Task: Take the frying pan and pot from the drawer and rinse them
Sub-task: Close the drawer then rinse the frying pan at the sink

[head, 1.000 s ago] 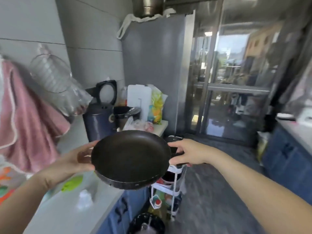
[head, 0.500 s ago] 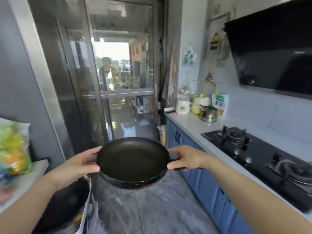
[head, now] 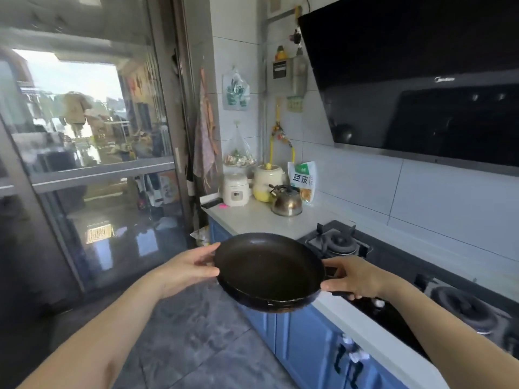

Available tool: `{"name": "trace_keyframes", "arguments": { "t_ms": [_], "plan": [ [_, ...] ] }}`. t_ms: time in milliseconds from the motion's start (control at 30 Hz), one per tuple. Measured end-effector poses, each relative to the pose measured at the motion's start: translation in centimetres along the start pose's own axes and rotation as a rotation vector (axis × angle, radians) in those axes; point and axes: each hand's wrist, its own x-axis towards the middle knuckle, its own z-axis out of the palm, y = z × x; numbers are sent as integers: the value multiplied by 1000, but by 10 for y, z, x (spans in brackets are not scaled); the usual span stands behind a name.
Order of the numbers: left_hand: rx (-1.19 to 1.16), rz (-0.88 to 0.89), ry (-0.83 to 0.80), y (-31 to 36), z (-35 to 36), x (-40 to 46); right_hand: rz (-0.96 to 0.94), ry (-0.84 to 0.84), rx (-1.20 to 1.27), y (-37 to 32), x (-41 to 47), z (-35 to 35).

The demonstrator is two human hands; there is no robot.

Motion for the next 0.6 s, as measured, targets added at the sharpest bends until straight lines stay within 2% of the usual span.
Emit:
{"name": "trace_keyframes", "arguments": {
  "t_ms": [300,600],
  "plan": [
    [91,52,-78,13,-21,216,23,59,-106,70,169,-112],
    [183,30,-168,-21,-64,373,56,106,-85,134,319,-125]
  ]
}}
